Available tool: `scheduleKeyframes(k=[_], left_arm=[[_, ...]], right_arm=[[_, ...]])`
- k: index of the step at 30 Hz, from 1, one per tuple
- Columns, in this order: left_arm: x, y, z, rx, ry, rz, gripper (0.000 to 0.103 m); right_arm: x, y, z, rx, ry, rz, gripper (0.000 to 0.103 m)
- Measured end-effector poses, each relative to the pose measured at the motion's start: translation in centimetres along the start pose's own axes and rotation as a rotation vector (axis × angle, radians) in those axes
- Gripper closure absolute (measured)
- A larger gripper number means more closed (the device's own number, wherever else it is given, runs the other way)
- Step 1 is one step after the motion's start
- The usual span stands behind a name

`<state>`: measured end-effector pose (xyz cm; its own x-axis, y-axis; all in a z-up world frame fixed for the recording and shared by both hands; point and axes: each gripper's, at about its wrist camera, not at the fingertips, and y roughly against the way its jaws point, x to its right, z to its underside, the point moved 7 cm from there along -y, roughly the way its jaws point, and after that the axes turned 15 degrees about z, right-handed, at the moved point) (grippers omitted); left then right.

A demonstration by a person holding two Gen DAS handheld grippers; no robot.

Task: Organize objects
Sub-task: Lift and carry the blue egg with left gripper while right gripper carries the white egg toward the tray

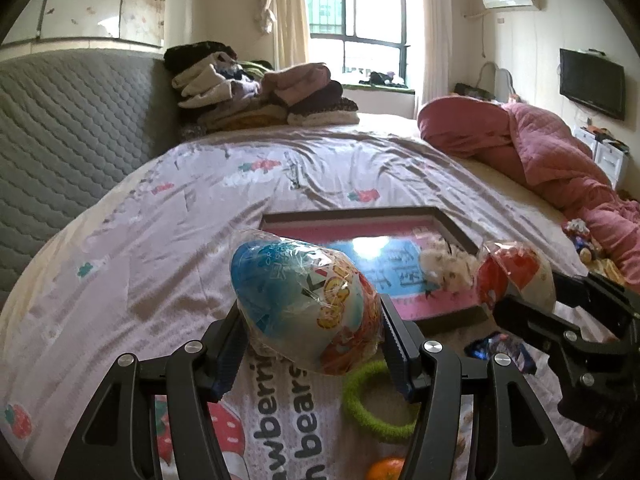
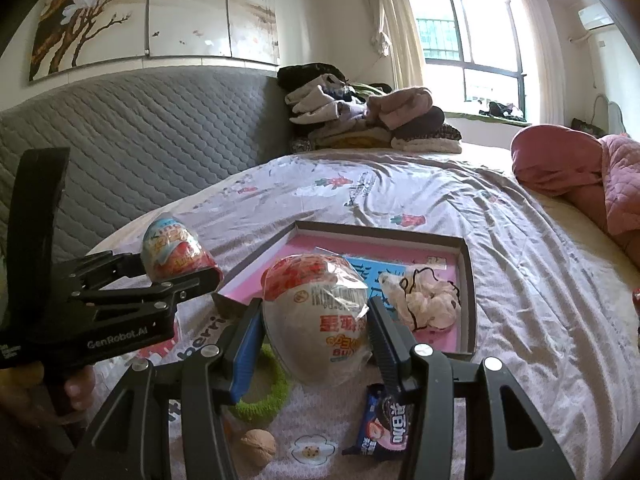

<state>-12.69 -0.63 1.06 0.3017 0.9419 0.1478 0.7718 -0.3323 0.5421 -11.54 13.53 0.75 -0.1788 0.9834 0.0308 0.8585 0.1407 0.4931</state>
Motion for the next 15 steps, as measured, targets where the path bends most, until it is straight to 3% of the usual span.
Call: scheduleKeyframes(k=[9,15], left_arm=[[-0.6,0.8,-3.8,0.057,-0.005,-0.011,0.041],[0.1,-0.1,-5.1,0.049,-0.029,-0.007,0.041]], right_arm=[[0.8,-0.1,-2.4,0.027,-0.032,0.028,0.052],[1.0,-0.1,-4.1,0.054,-0.031,0.043,0.052]])
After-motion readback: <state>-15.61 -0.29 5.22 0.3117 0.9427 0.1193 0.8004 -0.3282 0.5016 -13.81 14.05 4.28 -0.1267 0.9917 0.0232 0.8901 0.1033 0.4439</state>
